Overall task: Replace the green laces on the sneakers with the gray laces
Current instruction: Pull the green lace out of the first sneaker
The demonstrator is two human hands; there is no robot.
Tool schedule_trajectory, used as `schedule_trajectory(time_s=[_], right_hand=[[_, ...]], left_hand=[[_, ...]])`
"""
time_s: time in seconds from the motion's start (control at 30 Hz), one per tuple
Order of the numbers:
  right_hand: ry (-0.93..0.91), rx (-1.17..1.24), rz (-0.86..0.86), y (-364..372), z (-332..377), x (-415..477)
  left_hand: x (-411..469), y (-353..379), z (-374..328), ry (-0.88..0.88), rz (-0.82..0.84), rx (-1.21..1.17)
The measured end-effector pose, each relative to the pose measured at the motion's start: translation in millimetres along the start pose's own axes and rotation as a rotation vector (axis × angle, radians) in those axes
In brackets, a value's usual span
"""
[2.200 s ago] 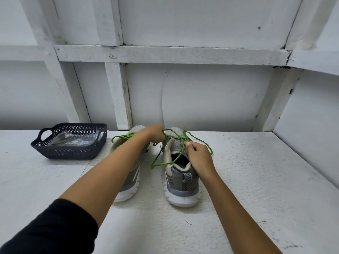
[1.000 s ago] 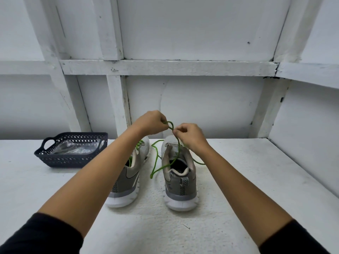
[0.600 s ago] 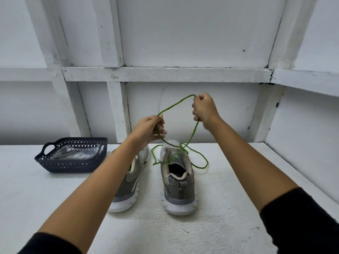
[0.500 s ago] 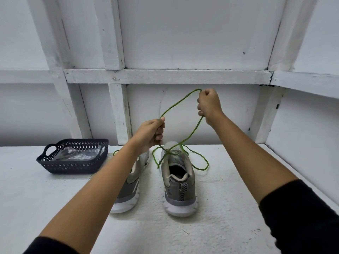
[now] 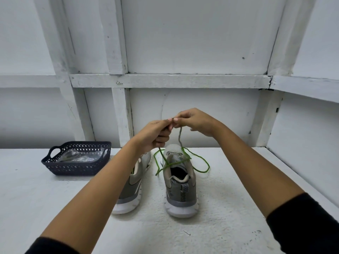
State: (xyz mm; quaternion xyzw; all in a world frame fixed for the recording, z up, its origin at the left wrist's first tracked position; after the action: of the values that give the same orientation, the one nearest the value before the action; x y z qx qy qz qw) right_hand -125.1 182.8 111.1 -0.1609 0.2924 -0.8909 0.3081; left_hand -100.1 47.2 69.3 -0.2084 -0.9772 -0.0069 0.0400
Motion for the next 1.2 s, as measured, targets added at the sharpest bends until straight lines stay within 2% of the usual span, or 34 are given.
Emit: schedule_trajectory(time_s=[0.07, 0.2, 0.27, 0.4, 0.53, 0.63, 0.73, 0.83, 0.97, 1.1, 1.2], right_hand=[[-0.009, 0.085, -0.094, -4.6, 1.2, 0.8], [0.049, 0.235, -0.492, -26.2, -9.7, 11.3], [0.102, 0.289, -0.574, -30.8, -17.6, 13.9], [0.181, 0.295, -0.522, -13.6, -32.8, 16.9], [0.209, 0.209, -0.306, 27.9, -50.5, 11.4], [0.160, 0.038, -0.149, 55.4, -43.4, -3.6], [0.101, -0.017, -0.094, 61.4, -26.2, -15.9], [0.059, 0.028, -0.083, 50.2, -7.0, -26.3], [-0.041, 0.264, -0.090, 22.0, 14.1, -32.1], [-0.029, 0.353, -0.232, -4.3, 12.8, -11.7], [-0.006, 0.392, -0.264, -6.4, 1.6, 5.1]], left_hand=[[-1.8, 0.6, 2.0, -0.012, -0.001, -0.058], [-5.1, 10.0, 1.9, -0.011, 0.049, -0.156], [-6.4, 15.9, 0.0, -0.007, 0.088, -0.198], [-4.9, 29.8, -13.4, 0.038, 0.192, -0.367], [2.8, 27.1, -32.7, 0.121, 0.195, -0.476], [9.0, 14.4, -35.1, 0.138, 0.119, -0.407], [11.0, -0.2, -27.5, 0.115, 0.096, -0.271], [9.1, -11.4, -14.0, 0.041, 0.122, -0.210], [3.9, -15.5, 4.5, -0.034, 0.218, -0.074], [-1.8, -6.2, 12.5, -0.075, 0.424, -0.224], [-2.4, 1.9, 10.0, -0.047, 0.481, -0.253]])
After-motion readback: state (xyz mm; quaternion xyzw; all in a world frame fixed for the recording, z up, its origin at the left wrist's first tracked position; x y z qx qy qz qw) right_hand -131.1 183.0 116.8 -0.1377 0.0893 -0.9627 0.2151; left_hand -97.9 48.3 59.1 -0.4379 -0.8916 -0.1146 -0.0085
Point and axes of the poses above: each hand's wrist, its own x-axis towards the middle knuckle, its own y-axis out of the palm, z = x × y, the point moved 4 cm from there along x, towards the middle knuckle, and after that the axes turned 8 degrees about z, right-handed, at the moved point
